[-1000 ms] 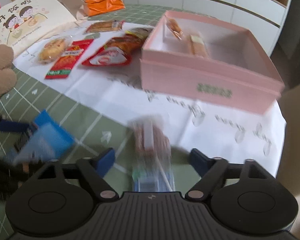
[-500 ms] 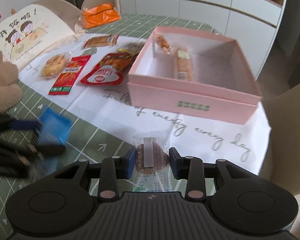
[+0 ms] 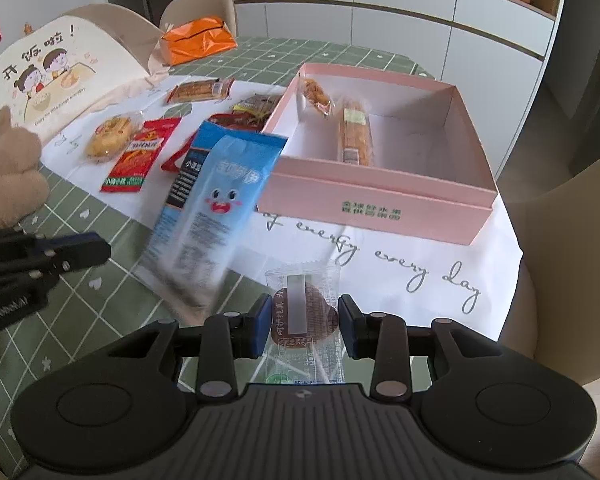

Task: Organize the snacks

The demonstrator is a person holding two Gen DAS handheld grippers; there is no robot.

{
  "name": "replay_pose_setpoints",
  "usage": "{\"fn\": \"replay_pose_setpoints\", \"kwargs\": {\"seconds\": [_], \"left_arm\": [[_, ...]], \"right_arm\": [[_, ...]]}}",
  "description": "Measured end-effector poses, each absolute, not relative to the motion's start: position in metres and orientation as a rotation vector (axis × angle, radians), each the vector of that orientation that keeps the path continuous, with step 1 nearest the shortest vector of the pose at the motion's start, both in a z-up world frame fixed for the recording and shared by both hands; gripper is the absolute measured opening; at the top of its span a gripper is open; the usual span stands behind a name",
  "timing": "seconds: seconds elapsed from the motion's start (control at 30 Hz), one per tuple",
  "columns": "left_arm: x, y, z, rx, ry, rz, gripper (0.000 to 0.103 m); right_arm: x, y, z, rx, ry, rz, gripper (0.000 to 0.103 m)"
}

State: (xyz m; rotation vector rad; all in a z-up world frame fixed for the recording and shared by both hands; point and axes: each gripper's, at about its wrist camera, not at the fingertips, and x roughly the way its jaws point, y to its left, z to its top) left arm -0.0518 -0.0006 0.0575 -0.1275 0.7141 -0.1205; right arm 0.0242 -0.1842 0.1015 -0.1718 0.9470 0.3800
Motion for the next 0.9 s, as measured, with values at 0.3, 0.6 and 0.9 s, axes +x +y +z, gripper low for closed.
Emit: {"fn": "replay_pose_setpoints", "kwargs": {"seconds": [0.3,0.6,0.9], "left_arm": [[-0.013,-0.014,0.077,-0.152,0.771,-0.182,0.018],[0.047,0.023,0.054,-0.353,0.836,-0.056,0.023],[0.031,0.007,0.024,-0.244,1.011,-0.243,0.021]], "right_arm": [[0.024,-0.193,0.092,-0.141,0.967,0.356,0.036],[0.021,-0.205,0.093,-0.099,0.979,0.371,0.055],[0.027,-0.189,0.085,-0.086,0.991,0.403,0.057]]}}
